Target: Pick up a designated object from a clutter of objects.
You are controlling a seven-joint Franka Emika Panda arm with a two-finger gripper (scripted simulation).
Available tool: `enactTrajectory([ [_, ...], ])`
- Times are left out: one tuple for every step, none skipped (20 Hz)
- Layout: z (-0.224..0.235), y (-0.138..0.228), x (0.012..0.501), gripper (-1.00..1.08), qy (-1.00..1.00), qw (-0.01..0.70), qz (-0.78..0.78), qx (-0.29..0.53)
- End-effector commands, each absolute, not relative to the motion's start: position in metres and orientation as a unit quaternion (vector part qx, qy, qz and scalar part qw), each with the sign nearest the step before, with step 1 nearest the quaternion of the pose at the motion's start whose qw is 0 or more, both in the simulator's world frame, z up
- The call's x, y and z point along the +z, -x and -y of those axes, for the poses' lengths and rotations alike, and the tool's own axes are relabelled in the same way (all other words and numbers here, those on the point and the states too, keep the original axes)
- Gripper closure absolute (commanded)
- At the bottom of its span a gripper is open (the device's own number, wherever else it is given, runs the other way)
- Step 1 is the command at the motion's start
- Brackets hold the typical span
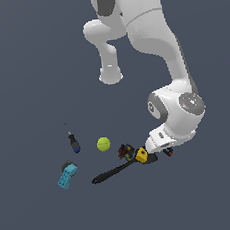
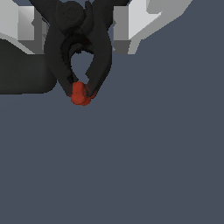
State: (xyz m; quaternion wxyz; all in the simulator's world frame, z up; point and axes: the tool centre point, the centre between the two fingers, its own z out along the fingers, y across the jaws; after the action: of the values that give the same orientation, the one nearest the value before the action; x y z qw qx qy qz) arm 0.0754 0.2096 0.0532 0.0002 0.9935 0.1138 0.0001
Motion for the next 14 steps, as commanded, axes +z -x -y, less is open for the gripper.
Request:
enactTrajectory([
  [-0.204, -0.071, 0.069, 1.08, -0.994, 0.0, -0.114, 0.001],
  [-0.201, -0.069, 0.077, 1.08, -0.994, 0.0, -0.114, 0.001],
  [-0.198, -0.067, 0.085, 1.08, -0.994, 0.0, -0.114, 0.001],
  [-0.195, -0.065, 0.093, 1.08, -0.994, 0.0, -0.114, 0.001],
  [-0.191, -0.063, 0.102, 1.08, -0.994, 0.001, -0.114, 0.001],
  [-0.188, -0.06, 0.111, 1.08, -0.994, 0.001, -0.114, 0.001],
  [-0.185, -0.058, 0.12, 1.08, -0.994, 0.001, -0.114, 0.001],
  [-0.181, -0.055, 0.13, 1.08, -0.994, 0.001, -0.114, 0.001],
  [-0.178, -0.053, 0.139, 1.08, -0.994, 0.001, -0.114, 0.001],
  [-0.174, -0.05, 0.149, 1.08, -0.994, 0.001, -0.114, 0.001],
  [-0.171, -0.048, 0.158, 1.08, -0.994, 0.001, -0.114, 0.001],
  [-0.167, -0.045, 0.168, 1.08, -0.994, 0.001, -0.114, 0.001],
  [-0.163, -0.043, 0.178, 1.08, -0.994, 0.001, -0.114, 0.001],
  [-0.16, -0.04, 0.188, 1.08, -0.993, 0.001, -0.114, 0.0],
])
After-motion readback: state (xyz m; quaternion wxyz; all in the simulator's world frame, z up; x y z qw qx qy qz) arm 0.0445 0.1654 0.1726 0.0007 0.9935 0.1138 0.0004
